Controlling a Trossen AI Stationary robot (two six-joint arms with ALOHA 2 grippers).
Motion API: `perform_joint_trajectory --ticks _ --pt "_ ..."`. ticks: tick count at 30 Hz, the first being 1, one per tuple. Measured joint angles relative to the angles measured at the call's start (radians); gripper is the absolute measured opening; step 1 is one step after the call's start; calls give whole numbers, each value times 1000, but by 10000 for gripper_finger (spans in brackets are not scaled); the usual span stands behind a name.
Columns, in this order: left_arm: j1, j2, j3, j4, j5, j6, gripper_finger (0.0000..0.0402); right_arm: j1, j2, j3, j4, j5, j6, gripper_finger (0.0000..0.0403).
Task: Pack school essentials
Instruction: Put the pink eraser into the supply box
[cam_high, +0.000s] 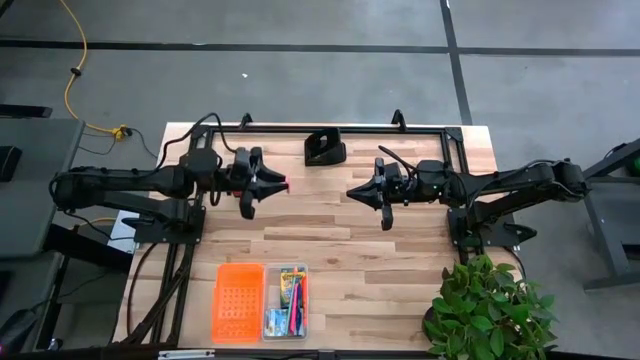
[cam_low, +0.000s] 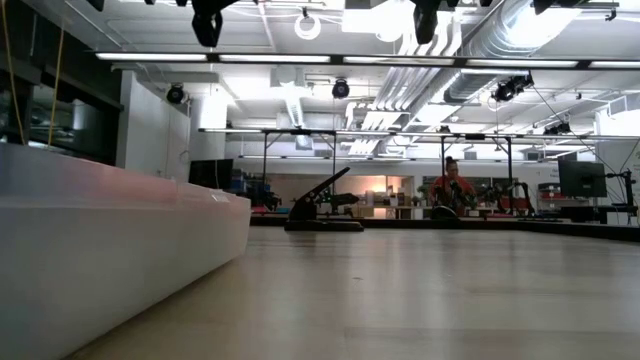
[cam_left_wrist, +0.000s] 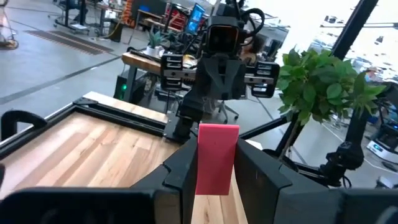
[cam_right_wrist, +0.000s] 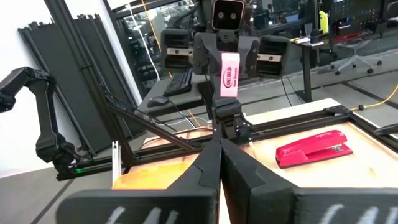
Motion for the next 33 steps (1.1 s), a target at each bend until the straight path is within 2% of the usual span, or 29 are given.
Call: perform_joint_trajectory --ticks 12,16,26,33 --pt "-2 0 0 -2 -13 -7 90 0 0 0 0 0 11 0" --pt "-50 1 21 -15 81 0 90 0 0 0 0 0 27 0" --pt "-333 112 250 -545 89 213 90 0 0 0 0 0 27 0" --pt "-513 269 292 -763 89 458 90 0 0 0 0 0 28 0"
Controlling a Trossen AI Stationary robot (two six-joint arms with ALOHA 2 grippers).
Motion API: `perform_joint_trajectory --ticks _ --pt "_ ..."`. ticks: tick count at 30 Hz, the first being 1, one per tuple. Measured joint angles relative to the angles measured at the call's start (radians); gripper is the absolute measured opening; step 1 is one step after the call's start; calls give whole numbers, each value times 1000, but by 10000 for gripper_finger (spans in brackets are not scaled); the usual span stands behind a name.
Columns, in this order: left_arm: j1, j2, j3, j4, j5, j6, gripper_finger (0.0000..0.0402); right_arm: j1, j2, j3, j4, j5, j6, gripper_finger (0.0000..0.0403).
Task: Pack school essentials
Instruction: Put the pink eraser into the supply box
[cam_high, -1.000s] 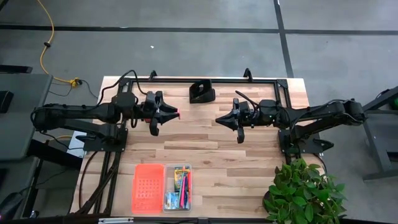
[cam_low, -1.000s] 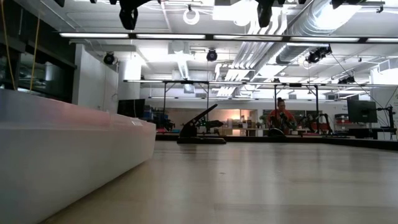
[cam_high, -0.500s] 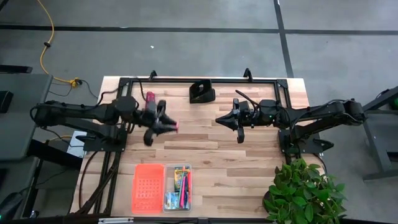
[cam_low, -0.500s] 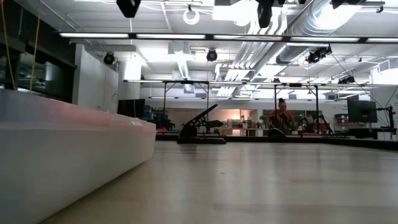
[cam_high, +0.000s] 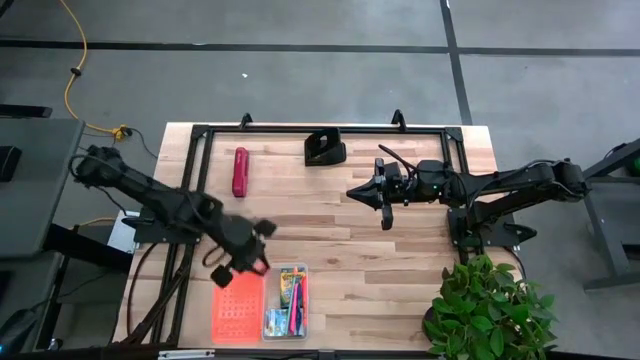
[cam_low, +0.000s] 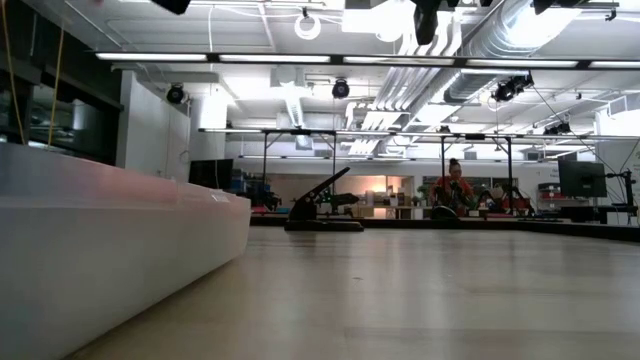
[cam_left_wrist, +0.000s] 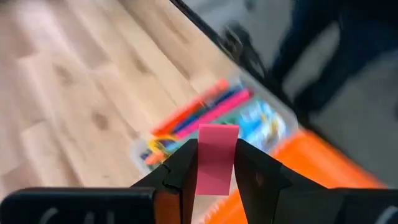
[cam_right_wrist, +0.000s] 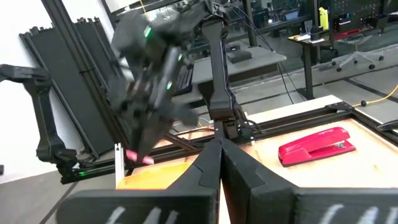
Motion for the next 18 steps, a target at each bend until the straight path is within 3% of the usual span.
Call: perform_joint_trajectory --ticks 8,18 --pt "-91 219 0 11 -86 298 90 0 0 0 0 26 8 0" --pt "-153 423 0 74 -99 543 90 0 0 0 -2 53 2 0"
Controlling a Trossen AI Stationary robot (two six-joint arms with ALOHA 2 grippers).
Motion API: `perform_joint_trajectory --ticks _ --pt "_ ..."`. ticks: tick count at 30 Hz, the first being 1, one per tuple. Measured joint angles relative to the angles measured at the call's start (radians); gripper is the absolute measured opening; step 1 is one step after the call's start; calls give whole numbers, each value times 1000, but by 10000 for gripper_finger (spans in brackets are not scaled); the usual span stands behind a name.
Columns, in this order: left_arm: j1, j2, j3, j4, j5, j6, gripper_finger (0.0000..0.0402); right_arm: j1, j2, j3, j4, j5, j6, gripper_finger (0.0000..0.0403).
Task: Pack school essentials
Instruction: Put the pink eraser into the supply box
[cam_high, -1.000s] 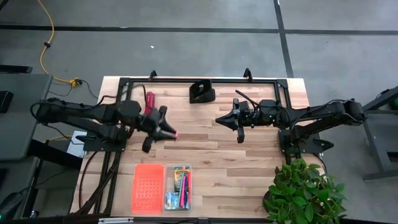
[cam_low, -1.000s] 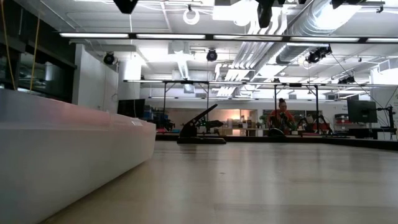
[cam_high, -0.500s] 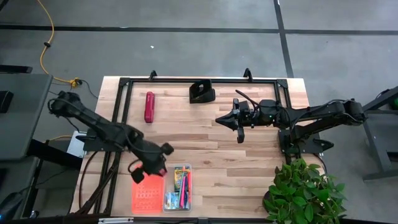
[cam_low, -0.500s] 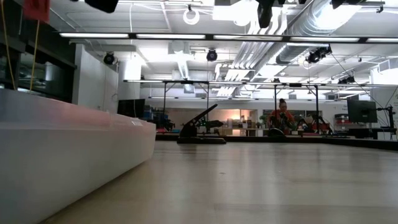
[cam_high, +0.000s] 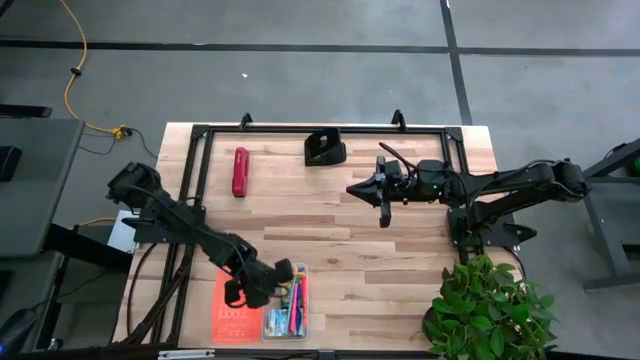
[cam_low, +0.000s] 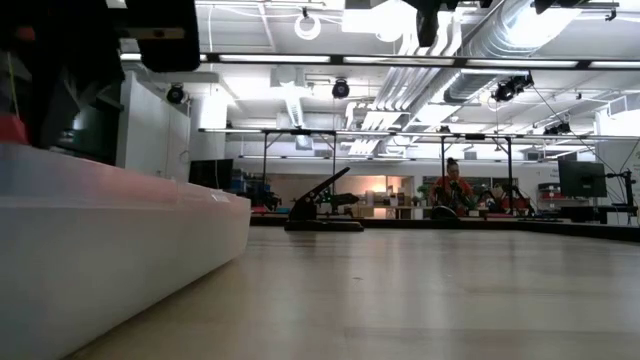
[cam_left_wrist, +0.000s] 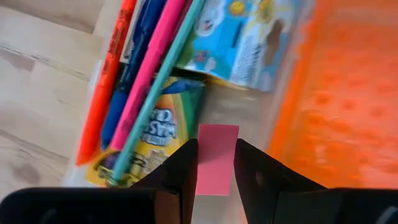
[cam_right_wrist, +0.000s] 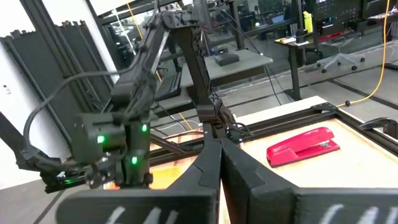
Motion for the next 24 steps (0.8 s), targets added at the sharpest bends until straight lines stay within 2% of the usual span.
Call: perform_joint_trajectory --ticks 5,16,24 --pt "-19 57 0 31 -103 85 90 0 0 0 -2 0 -3 0" --pt "-18 93 0 5 -84 153 90 0 0 0 -2 0 -3 0" --pt "-18 93 0 3 -82 126 90 0 0 0 -2 0 -3 0"
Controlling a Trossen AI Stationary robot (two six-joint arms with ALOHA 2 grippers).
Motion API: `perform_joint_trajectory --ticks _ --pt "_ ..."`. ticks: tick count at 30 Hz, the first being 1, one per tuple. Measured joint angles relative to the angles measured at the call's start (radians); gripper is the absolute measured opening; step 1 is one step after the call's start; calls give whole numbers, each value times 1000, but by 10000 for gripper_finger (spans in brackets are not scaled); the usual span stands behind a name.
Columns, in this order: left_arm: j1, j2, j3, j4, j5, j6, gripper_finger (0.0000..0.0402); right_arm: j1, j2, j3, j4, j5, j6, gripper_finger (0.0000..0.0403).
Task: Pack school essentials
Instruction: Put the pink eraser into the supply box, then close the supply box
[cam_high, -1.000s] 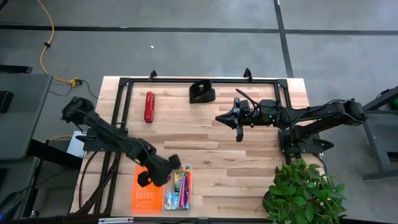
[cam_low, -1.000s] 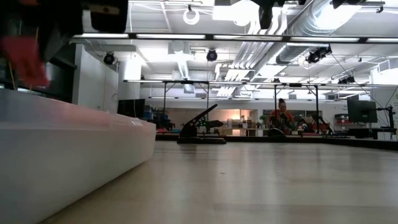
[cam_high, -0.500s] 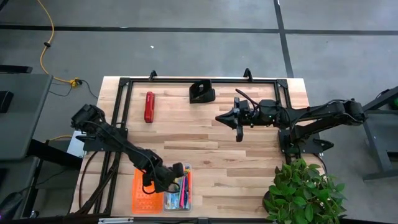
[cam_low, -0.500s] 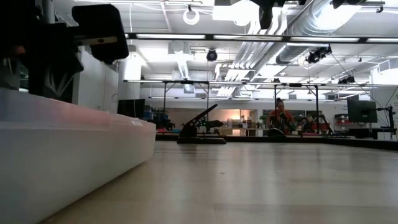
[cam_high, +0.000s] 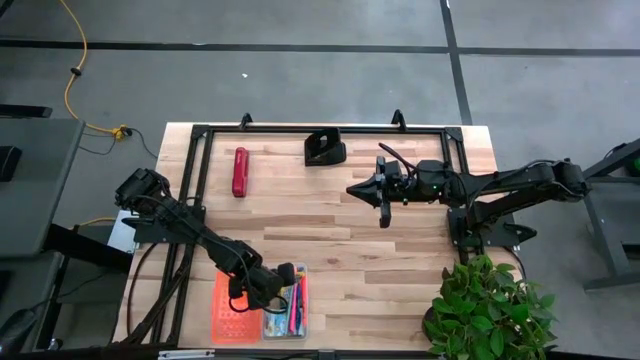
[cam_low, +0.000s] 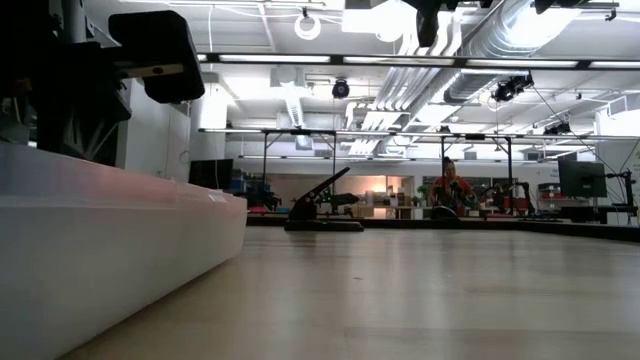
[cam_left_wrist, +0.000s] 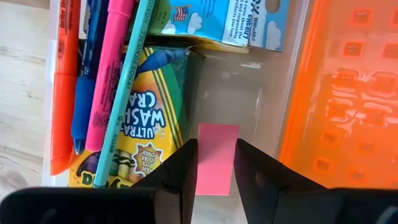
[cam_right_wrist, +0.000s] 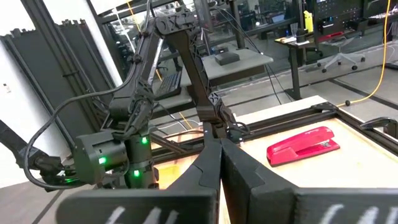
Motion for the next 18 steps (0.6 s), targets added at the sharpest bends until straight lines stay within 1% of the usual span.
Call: perform_joint_trajectory --ticks 9,18 --pt "7 0 0 -3 0 1 96 0 0 0 0 0 3 0" --pt "7 -10 0 0 -12 1 144 0 0 0 0 0 10 0"
